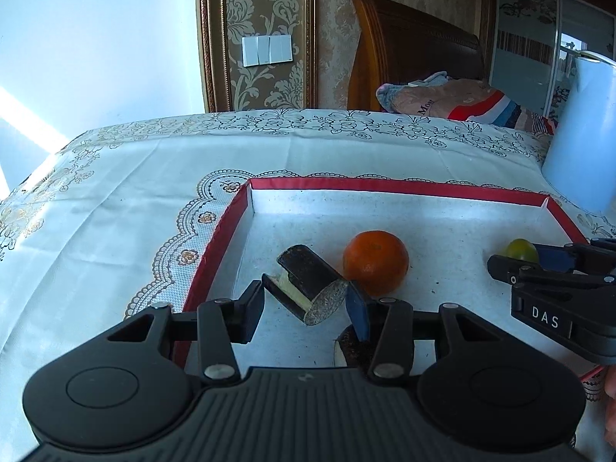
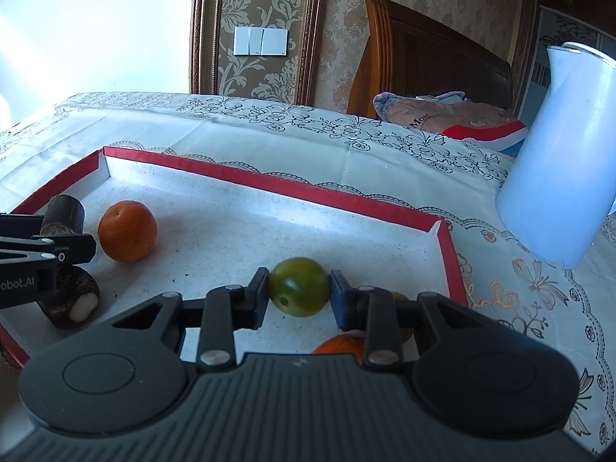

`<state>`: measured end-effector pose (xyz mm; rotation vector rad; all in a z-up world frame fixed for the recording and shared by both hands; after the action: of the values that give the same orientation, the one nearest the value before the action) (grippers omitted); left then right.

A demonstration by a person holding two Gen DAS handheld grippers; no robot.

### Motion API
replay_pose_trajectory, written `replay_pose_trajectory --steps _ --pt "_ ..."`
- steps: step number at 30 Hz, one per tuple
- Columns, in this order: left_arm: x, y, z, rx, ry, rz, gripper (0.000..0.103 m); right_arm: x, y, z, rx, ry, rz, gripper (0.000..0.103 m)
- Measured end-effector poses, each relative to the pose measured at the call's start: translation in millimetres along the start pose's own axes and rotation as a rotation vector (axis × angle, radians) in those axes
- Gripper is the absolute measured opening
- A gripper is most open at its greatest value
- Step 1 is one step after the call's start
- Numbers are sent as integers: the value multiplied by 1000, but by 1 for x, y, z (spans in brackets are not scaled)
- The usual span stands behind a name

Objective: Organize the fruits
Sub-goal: 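Carry the dark cylinder with the left gripper while the right carries the green tangerine into the tray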

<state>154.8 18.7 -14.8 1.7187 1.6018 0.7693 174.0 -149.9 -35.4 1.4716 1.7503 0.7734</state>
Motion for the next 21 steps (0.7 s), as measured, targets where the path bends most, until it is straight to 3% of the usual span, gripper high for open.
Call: replay_pose_trajectory --steps 17,21 --pt "6 -2 7 14 25 -13 46 -4 0 -1 -2 13 25 31" --pt "7 -2 7 7 31 -18 46 -3 0 -5 -31 -6 22 47"
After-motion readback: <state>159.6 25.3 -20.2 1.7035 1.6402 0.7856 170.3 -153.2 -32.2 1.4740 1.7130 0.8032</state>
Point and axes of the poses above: each gripper's, at about its wrist camera, not at the fingertips, and z roughly the way its jaws point, x to its left, y to its top, the point moved 2 cm from there along z, roughly the way its jaws point, and after that the axes turned 2 degrees about -y, right-handed, at the moved point
